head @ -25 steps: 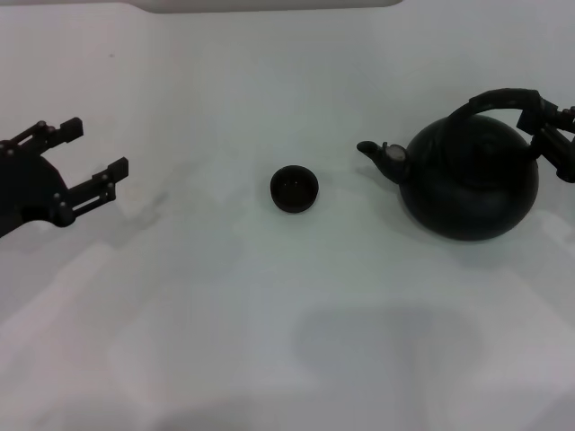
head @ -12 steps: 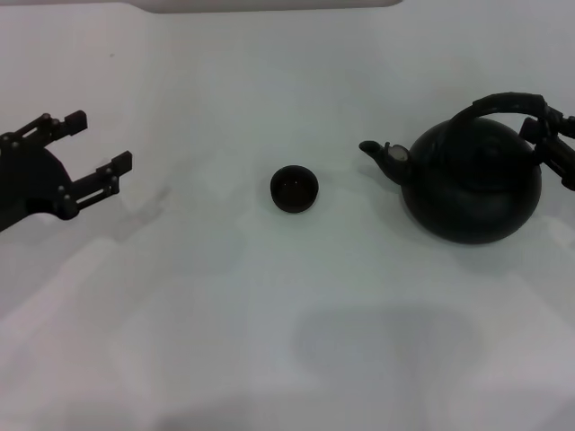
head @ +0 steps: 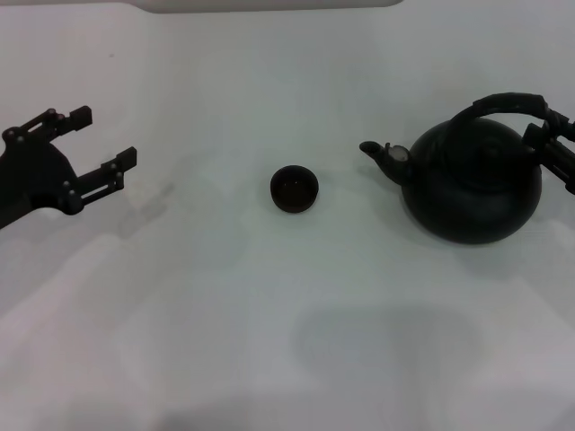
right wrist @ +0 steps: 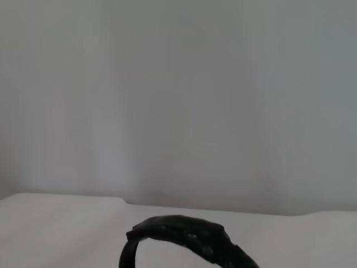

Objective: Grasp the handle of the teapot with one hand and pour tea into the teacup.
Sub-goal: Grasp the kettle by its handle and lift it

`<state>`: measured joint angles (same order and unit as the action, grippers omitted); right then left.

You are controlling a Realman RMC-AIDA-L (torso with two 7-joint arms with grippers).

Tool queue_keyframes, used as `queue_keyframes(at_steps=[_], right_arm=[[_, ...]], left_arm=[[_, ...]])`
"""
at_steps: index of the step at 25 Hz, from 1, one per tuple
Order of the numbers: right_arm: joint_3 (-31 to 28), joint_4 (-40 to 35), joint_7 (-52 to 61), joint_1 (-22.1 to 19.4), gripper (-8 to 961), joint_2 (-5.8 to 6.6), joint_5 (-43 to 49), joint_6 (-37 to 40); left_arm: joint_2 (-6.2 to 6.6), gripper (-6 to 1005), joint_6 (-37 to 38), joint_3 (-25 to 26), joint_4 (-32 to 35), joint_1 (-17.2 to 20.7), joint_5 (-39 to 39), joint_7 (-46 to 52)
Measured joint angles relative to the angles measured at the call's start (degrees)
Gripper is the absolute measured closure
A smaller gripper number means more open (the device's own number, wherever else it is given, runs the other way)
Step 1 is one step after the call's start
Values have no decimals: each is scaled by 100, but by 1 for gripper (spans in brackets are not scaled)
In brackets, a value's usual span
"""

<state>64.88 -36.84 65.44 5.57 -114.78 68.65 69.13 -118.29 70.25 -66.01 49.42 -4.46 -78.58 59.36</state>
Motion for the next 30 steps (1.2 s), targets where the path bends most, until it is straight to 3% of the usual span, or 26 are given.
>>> queue_keyframes(at_steps=[19, 22, 30], right_arm=[[-164, 42, -57, 42, 532, -14, -22, -13], [-129, 21, -177, 55, 736, -19, -7, -4], [-107, 37, -235, 194, 740, -16, 6, -4]], left_arm=[[-10, 224, -90, 0, -59, -29, -52, -49], [-10, 224, -102, 0, -76, -29, -53, -49], [-2, 226, -148, 0, -82, -29, -53, -48]])
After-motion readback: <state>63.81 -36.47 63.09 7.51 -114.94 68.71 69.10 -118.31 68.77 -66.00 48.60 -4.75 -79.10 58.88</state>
